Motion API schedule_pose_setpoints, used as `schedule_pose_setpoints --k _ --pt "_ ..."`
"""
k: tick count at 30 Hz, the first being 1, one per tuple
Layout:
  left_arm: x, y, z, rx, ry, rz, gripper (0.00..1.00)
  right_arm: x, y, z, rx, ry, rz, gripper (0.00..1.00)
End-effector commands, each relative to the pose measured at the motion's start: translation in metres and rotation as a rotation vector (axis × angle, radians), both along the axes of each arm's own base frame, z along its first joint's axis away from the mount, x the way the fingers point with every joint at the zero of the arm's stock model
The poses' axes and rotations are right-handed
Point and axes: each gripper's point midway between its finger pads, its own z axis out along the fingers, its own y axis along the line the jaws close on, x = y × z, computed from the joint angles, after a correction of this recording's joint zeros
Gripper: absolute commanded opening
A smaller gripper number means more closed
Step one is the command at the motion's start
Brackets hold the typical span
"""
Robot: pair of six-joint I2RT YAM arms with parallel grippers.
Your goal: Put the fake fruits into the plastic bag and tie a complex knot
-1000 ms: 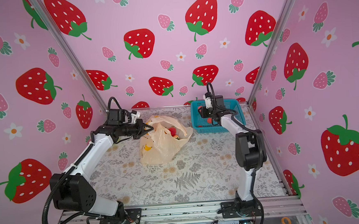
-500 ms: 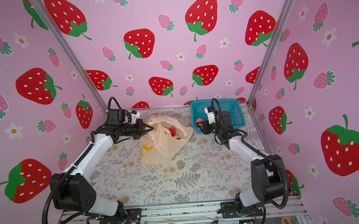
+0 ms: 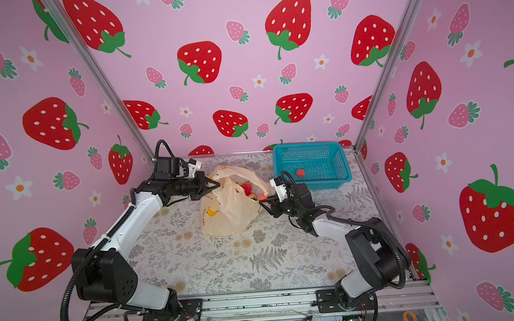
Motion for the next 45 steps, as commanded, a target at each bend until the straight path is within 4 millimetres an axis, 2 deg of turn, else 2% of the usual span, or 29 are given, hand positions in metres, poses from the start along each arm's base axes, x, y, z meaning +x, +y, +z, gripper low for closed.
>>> schedule_pose_setpoints --k 1,6,10,15,17,20,23,27,31,34,38,41,43,45 --pt "-0.004 -0.003 0.012 -0.014 -0.032 -0.012 0.00 0.038 0.013 0.036 0.144 -0.039 -0.128 0.31" --pt "-0.004 -0.004 0.012 -0.017 -0.030 -0.016 0.00 0.068 0.028 0.021 0.195 0.028 -0.257 0.32" --pt "-0.004 -0.005 0.012 -0.018 -0.031 -0.018 0.00 0.089 0.029 -0.006 0.166 0.080 -0.388 0.33" --pt "-0.004 -0.005 0.013 -0.018 -0.032 -0.019 0.00 0.097 0.048 -0.031 0.076 0.098 -0.392 0.36" --pt "-0.004 -0.005 0.012 -0.018 -0.029 -0.020 0.00 0.089 0.059 -0.033 0.054 0.084 -0.335 0.40" --pt "-0.004 -0.005 0.012 -0.018 -0.031 -0.020 0.00 0.078 0.060 -0.032 0.018 0.060 -0.295 0.48" --pt "-0.004 -0.005 0.012 -0.018 -0.030 -0.020 0.00 0.068 0.053 -0.028 -0.020 0.034 -0.273 0.58" --pt "-0.004 -0.005 0.012 -0.020 -0.027 -0.020 0.00 0.056 0.041 -0.018 -0.037 0.004 -0.255 0.64" --pt "-0.004 -0.005 0.012 -0.018 -0.030 -0.020 0.00 0.042 0.029 -0.005 -0.043 -0.024 -0.206 0.64" --pt "-0.004 -0.005 0.011 -0.017 -0.027 -0.018 0.00 0.024 0.020 0.003 -0.066 -0.060 -0.125 0.62" --pt "-0.003 -0.004 0.010 -0.017 -0.024 -0.017 0.00 -0.003 0.010 -0.001 -0.136 -0.097 -0.007 0.58" --pt "-0.003 -0.004 0.010 -0.016 -0.026 -0.015 0.00 -0.020 -0.001 -0.013 -0.207 -0.139 0.042 0.54" --pt "-0.003 -0.004 0.010 -0.014 -0.025 -0.014 0.00 -0.024 -0.010 -0.016 -0.250 -0.174 0.034 0.53" --pt "-0.002 -0.004 0.009 -0.015 -0.021 -0.014 0.00 -0.025 -0.019 -0.007 -0.267 -0.239 0.009 0.53"
